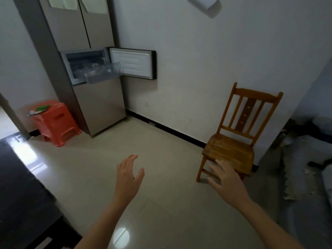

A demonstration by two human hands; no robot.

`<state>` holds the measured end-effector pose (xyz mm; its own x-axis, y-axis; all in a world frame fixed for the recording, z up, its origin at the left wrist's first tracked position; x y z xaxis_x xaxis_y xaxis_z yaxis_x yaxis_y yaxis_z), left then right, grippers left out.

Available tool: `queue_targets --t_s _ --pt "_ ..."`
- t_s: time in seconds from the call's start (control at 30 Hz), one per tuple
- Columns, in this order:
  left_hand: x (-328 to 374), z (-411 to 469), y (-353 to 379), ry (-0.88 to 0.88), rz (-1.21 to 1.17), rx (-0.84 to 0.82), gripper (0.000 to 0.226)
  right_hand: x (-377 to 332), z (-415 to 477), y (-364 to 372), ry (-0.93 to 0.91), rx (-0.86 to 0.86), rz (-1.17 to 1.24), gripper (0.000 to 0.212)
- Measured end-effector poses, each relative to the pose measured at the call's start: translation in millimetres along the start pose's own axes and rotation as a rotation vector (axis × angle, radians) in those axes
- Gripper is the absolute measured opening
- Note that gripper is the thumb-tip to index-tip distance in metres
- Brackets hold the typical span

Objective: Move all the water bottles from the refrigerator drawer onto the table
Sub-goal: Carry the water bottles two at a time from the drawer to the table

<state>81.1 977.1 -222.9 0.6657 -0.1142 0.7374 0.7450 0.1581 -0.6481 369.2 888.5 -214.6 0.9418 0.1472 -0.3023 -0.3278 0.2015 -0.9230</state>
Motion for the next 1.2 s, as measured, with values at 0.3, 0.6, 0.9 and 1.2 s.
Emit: queue_targets --t_s 0.3,0.6,0.9,1.2 --pt "0 127 45 -0.047 0.083 0.04 0.067 64 139 -12 -0.116 -0.069 -0.114 0.083" --pt "20 202 96 -0.066 0.168 0.038 0.065 128 229 -11 -0.113 -0.032 -0.084 0.078" --pt "75 276 166 -0.122 0.173 0.143 0.064 230 326 -8 -0.177 -0.152 -0.063 0.067" --pt "142 336 214 -0.141 0.117 0.321 0.044 299 421 -14 -0.32 -0.159 -0.021 0.09"
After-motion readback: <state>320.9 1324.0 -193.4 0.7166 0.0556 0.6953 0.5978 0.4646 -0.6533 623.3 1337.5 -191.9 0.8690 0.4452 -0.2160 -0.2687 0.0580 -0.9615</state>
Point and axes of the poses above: each hand's wrist, its own z-axis towards the middle knuckle, its own y-axis out of the palm, x = y × z, the point moved 6 cm from there along z, towards the middle knuckle, and after that the axes turned 12 degrees about -y, right-handed, at the moved point
